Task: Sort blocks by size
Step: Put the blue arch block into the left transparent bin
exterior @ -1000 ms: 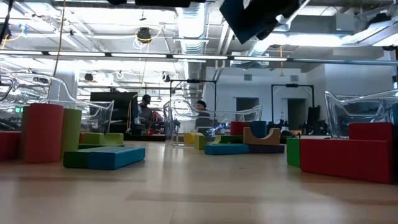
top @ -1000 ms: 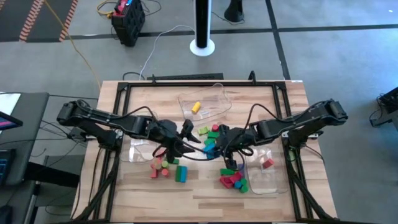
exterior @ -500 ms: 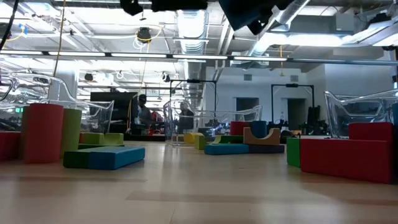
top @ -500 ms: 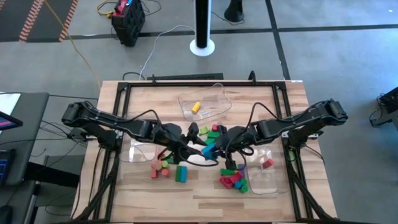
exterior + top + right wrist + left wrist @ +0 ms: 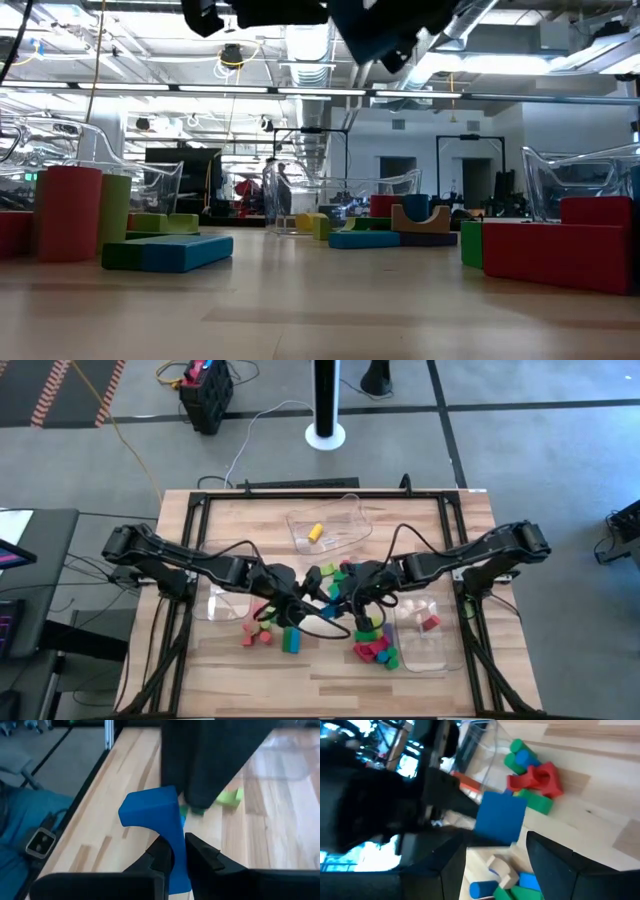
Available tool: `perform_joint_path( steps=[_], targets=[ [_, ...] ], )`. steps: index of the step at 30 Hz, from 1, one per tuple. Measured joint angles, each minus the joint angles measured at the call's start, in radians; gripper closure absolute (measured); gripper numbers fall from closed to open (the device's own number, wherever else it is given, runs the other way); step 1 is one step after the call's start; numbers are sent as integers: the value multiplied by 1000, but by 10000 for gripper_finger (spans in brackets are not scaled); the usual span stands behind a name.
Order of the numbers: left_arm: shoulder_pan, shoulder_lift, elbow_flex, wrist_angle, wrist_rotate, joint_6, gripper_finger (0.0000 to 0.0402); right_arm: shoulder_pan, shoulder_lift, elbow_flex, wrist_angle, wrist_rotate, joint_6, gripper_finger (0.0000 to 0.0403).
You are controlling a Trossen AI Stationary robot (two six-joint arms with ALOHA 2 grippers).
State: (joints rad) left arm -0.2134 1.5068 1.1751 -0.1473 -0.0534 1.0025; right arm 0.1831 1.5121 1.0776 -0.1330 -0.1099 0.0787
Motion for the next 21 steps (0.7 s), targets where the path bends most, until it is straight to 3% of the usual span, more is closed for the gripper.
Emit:
perform_joint_path(
  steps=[14, 21],
  targets=[
    [0, 34, 0, 31, 16, 50, 203, -29, 16, 3, 16, -58, -1, 332],
    [0, 33, 0, 30, 36, 52, 243, -36, 16, 3, 21, -66, -1, 332]
  ],
)
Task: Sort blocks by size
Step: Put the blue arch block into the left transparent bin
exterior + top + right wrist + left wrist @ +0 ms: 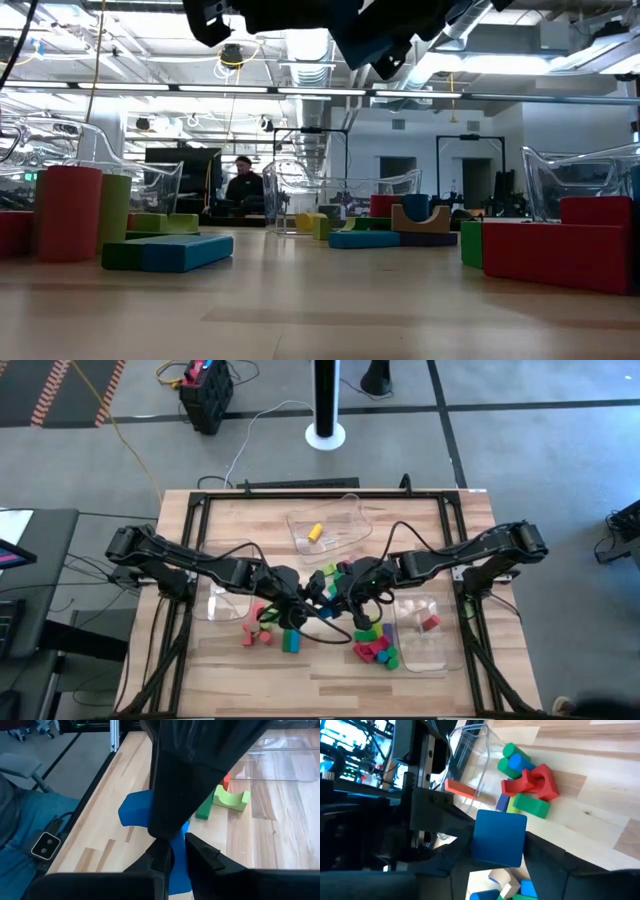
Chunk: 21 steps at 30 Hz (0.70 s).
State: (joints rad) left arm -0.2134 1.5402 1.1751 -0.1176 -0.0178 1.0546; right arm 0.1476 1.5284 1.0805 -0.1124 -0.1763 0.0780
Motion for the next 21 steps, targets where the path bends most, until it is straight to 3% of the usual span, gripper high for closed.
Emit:
perform_joint_path(
  steps=[4, 13, 21],
  targets=[
    [1, 0, 0, -4, 5, 2, 261, -6, 0, 0, 0, -6, 0, 332],
    [1, 0, 0, -7, 5, 3, 261, -6, 0, 0, 1, -5, 1, 327],
    [0, 0, 16, -76, -43, -5, 263, -6, -16, 0, -56, 5, 9, 275]
  ],
)
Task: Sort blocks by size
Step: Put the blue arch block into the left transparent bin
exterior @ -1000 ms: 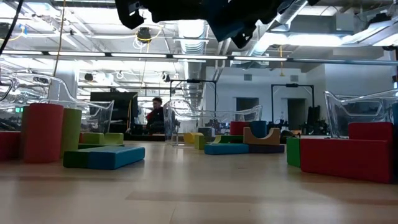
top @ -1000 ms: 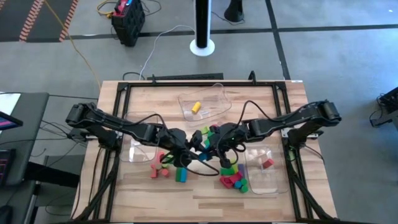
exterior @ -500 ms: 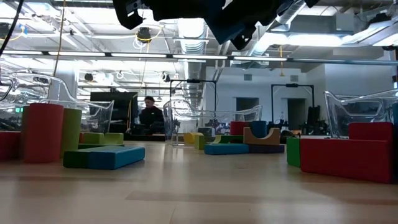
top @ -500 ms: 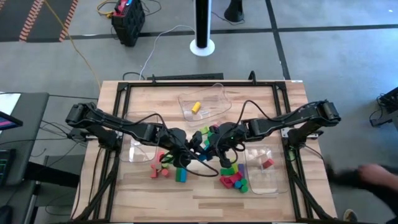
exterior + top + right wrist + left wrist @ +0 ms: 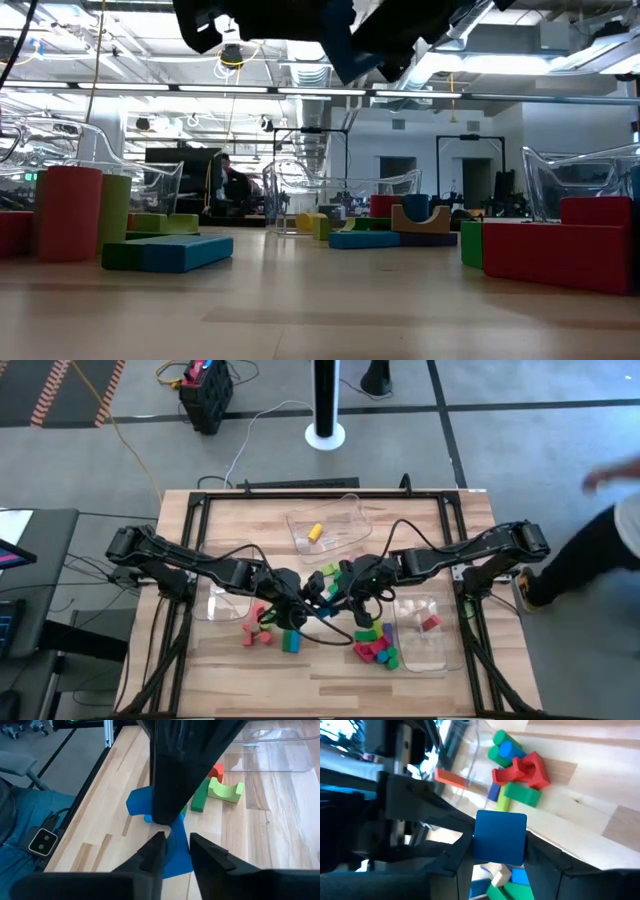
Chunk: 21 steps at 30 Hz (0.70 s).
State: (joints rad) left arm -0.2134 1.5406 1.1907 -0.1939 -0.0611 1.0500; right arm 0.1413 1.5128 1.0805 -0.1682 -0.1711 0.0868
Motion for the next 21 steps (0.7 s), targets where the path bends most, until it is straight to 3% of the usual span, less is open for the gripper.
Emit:
perform_joint_path(
  steps=[9, 16, 21],
  targets=[
    [0, -1, 52, -150, -98, -58, 263, 0, -49, 1, -123, 21, 13, 209],
    [1, -8, 92, -396, -283, -155, 264, 6, -101, 1, -254, 69, 40, 204],
    [11, -60, 112, -528, -293, -268, 264, 19, -130, 1, -324, 99, 50, 207]
  ],
)
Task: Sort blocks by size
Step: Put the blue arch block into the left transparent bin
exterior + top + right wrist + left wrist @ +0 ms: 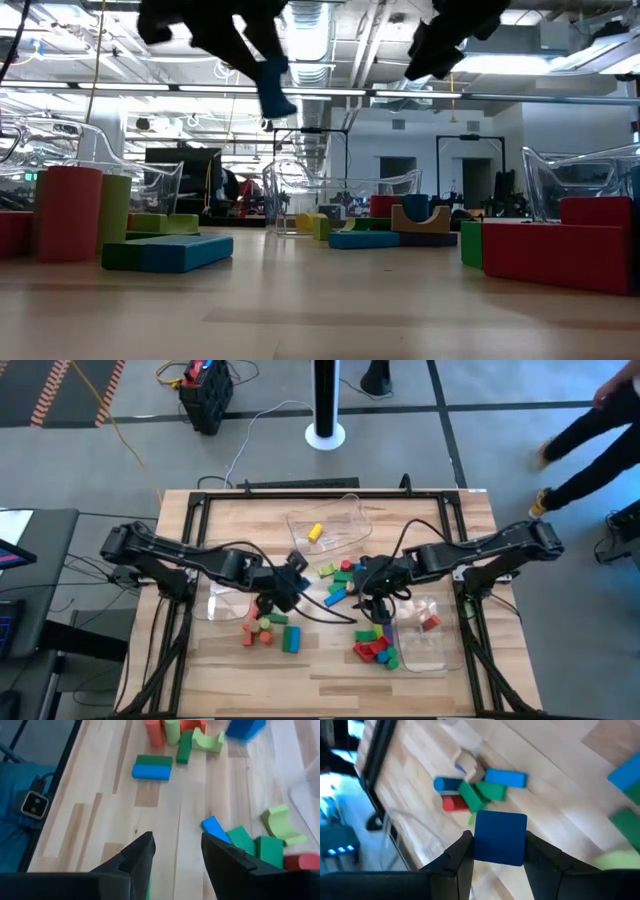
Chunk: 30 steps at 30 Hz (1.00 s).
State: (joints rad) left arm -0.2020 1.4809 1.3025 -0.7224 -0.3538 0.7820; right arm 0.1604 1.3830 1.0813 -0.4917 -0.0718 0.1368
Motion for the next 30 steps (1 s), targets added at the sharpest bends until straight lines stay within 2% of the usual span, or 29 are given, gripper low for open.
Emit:
perform_joint_path(
  steps=[11, 17, 21, 27, 30],
  targets=[
    [12, -245, 2, -100, -10, -180, 264, 17, -31, 0, -80, 25, 40, 207],
    [12, -344, 2, -244, -92, -340, 264, 25, -31, -1, -127, 25, 57, 207],
    [20, -372, 2, -358, -142, -468, 264, 25, -30, -1, -132, 25, 57, 207],
    [58, -376, 0, -543, -149, -634, 264, 24, -30, -1, -131, 25, 57, 207],
    [83, -377, -20, -581, -150, -686, 264, 27, -30, -1, -131, 26, 57, 207]
  ],
)
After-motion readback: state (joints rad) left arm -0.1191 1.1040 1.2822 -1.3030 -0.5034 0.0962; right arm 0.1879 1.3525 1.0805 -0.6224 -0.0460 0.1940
